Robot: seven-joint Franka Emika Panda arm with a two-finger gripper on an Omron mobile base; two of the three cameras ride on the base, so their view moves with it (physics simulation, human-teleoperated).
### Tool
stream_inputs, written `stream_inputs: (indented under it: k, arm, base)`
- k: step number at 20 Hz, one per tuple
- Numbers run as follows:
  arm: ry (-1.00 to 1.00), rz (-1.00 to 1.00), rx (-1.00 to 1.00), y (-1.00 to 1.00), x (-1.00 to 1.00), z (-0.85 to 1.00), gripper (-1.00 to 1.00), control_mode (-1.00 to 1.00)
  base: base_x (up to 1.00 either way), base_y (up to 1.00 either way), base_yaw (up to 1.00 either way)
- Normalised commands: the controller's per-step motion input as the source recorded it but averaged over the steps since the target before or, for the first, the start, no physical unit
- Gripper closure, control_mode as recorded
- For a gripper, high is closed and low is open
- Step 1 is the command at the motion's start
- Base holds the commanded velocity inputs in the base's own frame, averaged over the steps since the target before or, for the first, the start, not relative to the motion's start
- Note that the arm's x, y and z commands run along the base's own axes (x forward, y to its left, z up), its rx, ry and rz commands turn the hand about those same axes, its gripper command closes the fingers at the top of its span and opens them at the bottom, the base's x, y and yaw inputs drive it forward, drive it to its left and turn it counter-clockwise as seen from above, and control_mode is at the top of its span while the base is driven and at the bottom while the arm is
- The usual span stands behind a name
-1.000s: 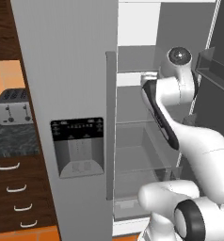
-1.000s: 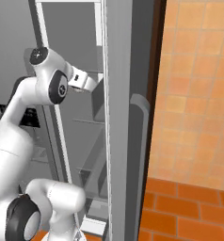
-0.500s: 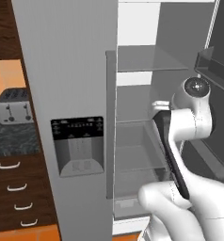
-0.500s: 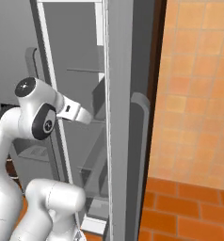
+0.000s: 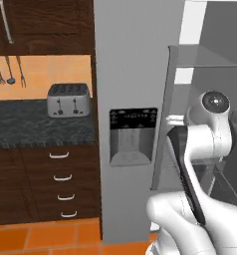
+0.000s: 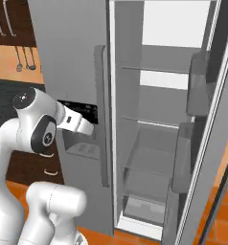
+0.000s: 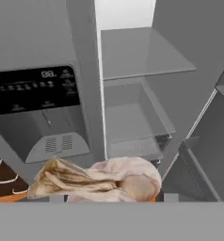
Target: Place one garlic and one chicken drumstick in each tupperware on the nearby counter, to pack two identical lunches.
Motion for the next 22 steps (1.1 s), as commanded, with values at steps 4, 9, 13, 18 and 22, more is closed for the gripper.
stream_inputs:
  k: [4,9,13,18,22]
  arm:
    - [0.0,0.0,0.0,0.0,0.0,0.0,1.0,1.0]
    - [0.0,0.0,0.0,0.0,0.0,0.0,1.0,1.0]
    - [0.0,0.0,0.0,0.0,0.0,0.0,1.0,1.0]
    - [0.0,0.0,0.0,0.0,0.0,0.0,1.0,1.0]
    - [0.0,0.0,0.0,0.0,0.0,0.0,1.0,1.0]
  base:
    - [0.17,1.0,0.17]
    - [0.22,1.0,0.21]
    - [0.4,1.0,0.3]
    - [0.68,1.0,0.22]
    - [1.0,1.0,0.09]
